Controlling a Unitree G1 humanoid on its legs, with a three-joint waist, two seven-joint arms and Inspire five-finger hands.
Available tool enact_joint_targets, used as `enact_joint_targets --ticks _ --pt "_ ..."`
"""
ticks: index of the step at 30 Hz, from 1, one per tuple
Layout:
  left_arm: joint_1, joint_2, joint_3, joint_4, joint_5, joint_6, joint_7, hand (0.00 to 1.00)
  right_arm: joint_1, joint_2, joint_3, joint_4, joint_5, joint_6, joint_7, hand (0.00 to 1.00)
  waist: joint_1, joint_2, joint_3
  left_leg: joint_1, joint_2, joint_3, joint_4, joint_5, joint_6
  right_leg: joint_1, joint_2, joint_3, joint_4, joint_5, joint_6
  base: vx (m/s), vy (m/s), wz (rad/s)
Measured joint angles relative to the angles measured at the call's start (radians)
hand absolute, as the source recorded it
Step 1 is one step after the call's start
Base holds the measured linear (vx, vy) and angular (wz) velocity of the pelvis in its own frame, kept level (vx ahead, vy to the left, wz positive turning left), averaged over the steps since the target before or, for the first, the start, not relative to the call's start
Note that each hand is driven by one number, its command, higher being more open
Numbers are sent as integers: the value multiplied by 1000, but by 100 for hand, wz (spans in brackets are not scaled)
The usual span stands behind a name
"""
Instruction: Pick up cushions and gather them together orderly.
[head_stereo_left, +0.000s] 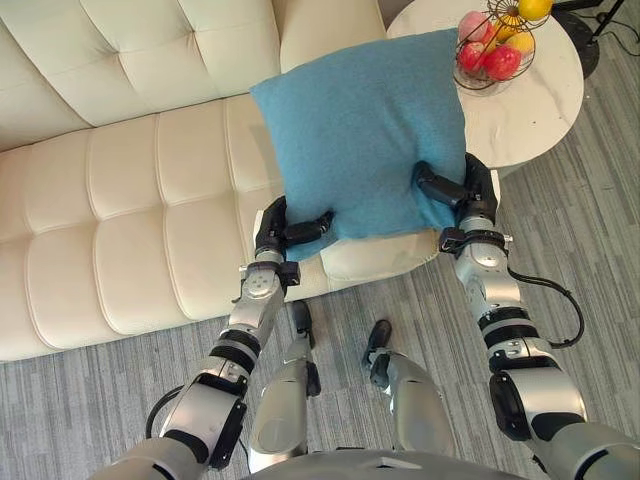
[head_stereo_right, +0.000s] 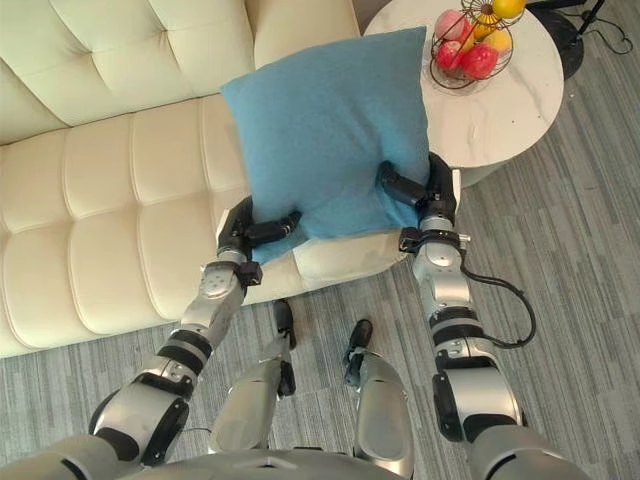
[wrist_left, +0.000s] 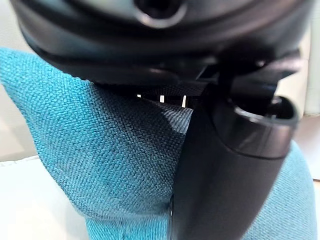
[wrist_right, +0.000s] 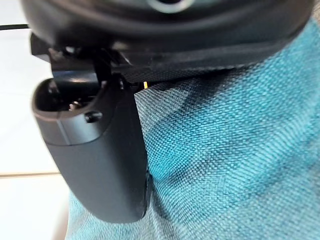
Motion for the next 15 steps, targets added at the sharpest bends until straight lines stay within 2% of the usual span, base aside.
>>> enact_joint_targets --ticks 7,12,15 --pt "49 12 -24 -158 -23 -10 36 0 107 29 20 -146 3 -30 -10 0 0 -1 3 7 12 2 -17 12 -14 -6 5 1 10 -9 -7 27 -78 -2" --pt "225 17 -59 -305 -23 -8 11 0 312 73 21 -287 -2 -29 -2 0 -1 -3 2 100 9 2 -27 -5 -31 92 18 43 -28 -13 -1 93 -40 -1" --pt "389 17 -76 -426 -22 -4 -15 0 459 92 26 -391 -42 -25 12 0 -2 -4 -5 171 10 2 -28 -29 -39 180 27 43 -71 -19 10 55 -21 -2"
